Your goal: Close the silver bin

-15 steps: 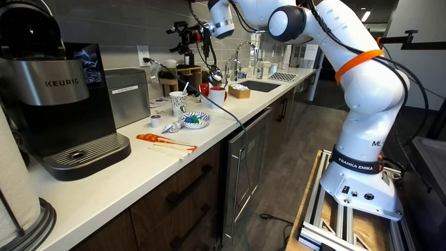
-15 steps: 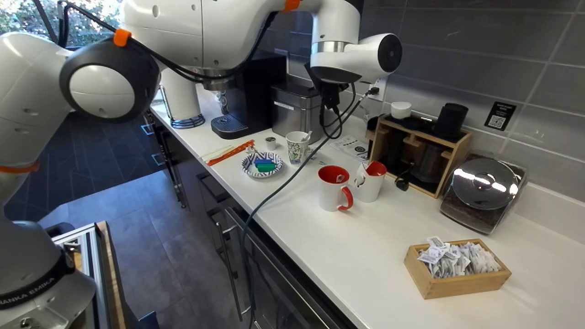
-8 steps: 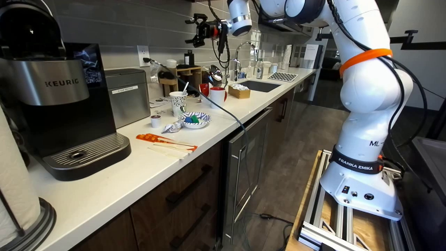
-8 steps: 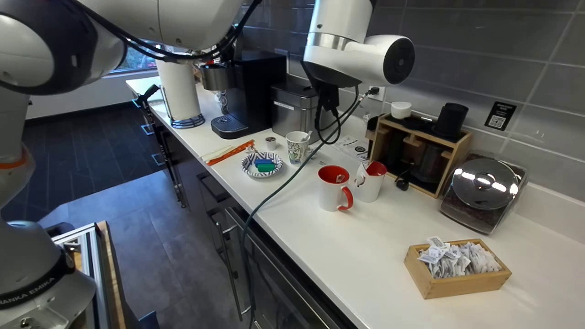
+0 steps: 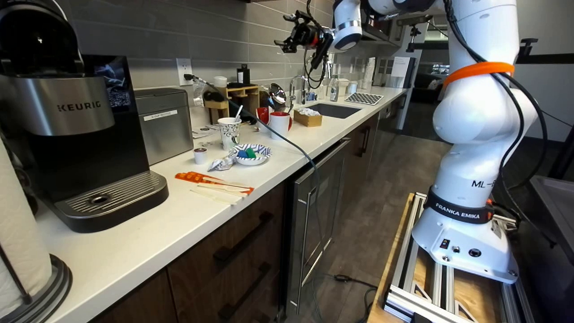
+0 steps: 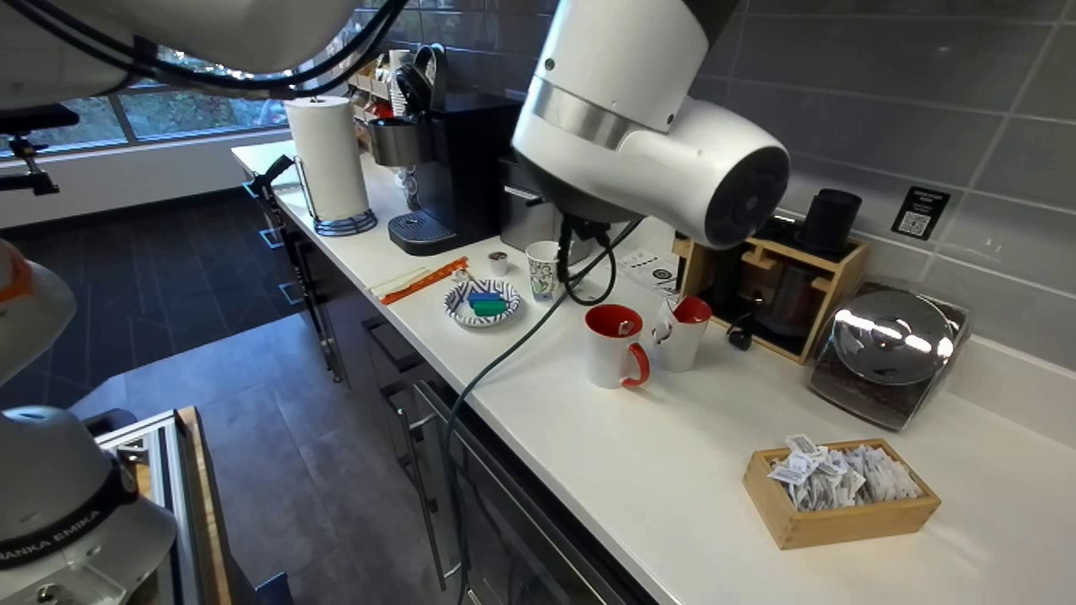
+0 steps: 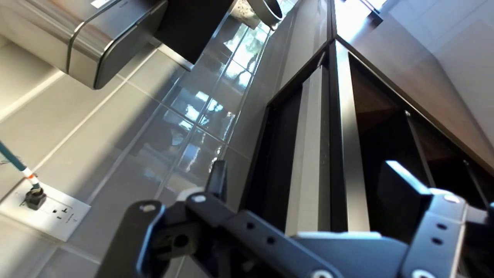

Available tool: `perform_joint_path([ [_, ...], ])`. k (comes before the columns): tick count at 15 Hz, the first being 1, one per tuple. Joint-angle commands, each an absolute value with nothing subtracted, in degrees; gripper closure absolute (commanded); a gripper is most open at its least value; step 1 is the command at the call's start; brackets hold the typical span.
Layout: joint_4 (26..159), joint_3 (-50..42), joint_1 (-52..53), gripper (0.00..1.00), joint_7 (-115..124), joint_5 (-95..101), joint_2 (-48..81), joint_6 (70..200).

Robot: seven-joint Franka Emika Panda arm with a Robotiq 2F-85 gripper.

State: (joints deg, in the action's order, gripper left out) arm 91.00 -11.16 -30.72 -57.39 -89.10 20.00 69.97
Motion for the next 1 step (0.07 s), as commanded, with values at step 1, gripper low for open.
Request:
perform_joint_path([
  [1,90.5,-14.05,-28.96,0.0,-57.22,-89.75,20.33,69.3],
])
